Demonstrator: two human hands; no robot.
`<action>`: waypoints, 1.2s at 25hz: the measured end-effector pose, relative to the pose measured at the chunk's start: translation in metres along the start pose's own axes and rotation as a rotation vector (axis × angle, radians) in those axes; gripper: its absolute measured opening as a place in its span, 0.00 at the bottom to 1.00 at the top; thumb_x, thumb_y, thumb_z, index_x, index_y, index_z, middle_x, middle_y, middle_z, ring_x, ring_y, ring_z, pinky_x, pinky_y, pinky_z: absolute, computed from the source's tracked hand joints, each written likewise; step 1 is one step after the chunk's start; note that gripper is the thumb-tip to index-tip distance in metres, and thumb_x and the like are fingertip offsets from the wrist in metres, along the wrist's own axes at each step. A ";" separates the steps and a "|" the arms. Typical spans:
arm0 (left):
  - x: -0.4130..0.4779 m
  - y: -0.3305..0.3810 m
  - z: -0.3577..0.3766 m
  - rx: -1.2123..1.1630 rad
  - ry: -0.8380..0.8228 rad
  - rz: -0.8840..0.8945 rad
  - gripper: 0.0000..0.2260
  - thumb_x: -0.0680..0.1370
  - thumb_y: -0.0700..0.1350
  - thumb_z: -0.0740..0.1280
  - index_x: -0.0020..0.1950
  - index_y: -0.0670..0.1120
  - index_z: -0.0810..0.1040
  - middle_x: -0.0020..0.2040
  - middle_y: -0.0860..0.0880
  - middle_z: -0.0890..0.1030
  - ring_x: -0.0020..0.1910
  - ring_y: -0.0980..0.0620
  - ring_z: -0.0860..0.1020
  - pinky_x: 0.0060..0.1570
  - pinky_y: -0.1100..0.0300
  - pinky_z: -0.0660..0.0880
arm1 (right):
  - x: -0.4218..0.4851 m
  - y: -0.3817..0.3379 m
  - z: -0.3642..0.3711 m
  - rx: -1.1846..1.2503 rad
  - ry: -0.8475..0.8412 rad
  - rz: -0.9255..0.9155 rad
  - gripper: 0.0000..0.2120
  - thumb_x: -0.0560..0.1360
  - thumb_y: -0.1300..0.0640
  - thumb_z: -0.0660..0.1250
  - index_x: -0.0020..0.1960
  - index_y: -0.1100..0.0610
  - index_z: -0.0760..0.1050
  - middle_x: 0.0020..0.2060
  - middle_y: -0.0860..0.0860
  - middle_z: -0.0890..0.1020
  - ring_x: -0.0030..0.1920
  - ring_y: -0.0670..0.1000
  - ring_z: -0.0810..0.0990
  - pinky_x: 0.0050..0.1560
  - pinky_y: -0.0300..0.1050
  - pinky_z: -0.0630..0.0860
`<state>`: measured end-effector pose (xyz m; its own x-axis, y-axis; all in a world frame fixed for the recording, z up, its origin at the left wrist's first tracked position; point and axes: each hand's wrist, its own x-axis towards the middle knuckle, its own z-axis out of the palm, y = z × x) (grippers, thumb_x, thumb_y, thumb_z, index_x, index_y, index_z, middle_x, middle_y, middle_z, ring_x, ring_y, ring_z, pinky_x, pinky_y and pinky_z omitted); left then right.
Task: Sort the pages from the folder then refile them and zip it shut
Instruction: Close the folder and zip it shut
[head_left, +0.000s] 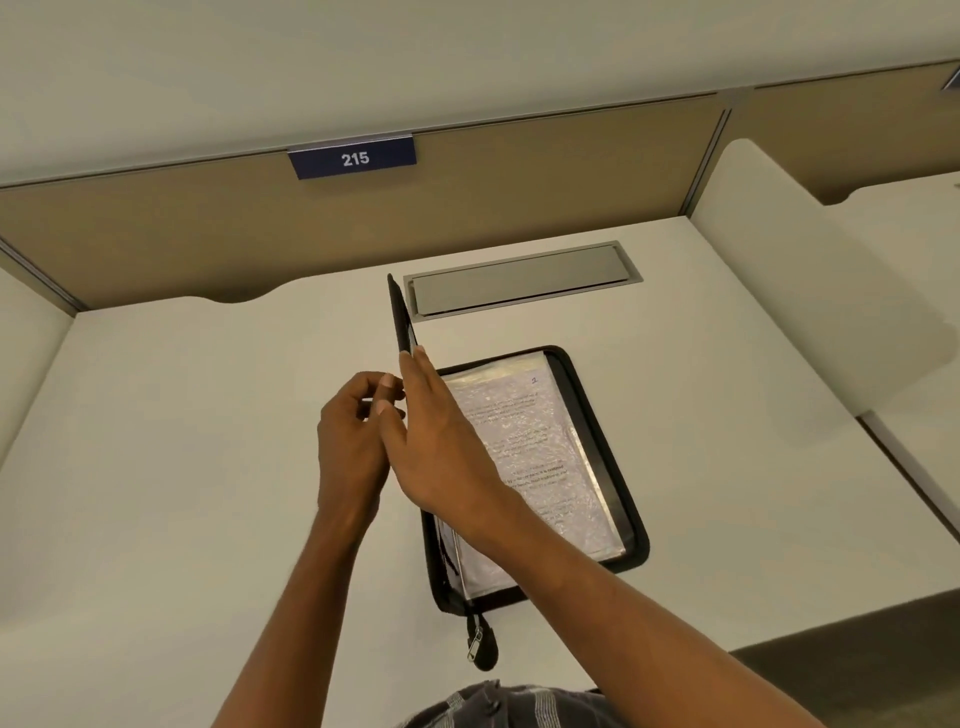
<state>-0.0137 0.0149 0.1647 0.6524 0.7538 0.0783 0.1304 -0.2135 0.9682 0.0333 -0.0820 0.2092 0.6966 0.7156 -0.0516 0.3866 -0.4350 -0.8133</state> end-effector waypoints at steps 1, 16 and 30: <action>-0.002 -0.006 0.006 0.000 -0.014 -0.003 0.08 0.86 0.45 0.64 0.55 0.52 0.84 0.48 0.53 0.86 0.49 0.48 0.84 0.49 0.49 0.82 | -0.001 0.004 -0.003 -0.012 -0.004 0.005 0.30 0.87 0.52 0.54 0.84 0.51 0.45 0.84 0.46 0.47 0.82 0.49 0.51 0.80 0.49 0.58; -0.039 -0.123 0.085 0.304 -0.227 0.003 0.25 0.86 0.61 0.52 0.83 0.56 0.62 0.82 0.57 0.64 0.81 0.59 0.59 0.80 0.47 0.61 | 0.000 0.100 -0.068 -0.385 0.179 0.120 0.36 0.82 0.63 0.64 0.84 0.54 0.49 0.70 0.54 0.65 0.61 0.50 0.74 0.60 0.40 0.76; -0.056 -0.150 0.139 0.753 -0.219 0.009 0.24 0.87 0.56 0.51 0.84 0.62 0.52 0.86 0.55 0.49 0.84 0.56 0.42 0.82 0.41 0.47 | 0.000 0.238 -0.060 -0.447 0.204 0.366 0.36 0.81 0.50 0.66 0.82 0.57 0.53 0.69 0.56 0.69 0.66 0.54 0.70 0.61 0.45 0.76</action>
<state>0.0338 -0.0817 -0.0184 0.7779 0.6271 -0.0393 0.5448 -0.6420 0.5395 0.1616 -0.2179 0.0503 0.9168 0.3762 -0.1337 0.2853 -0.8515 -0.4399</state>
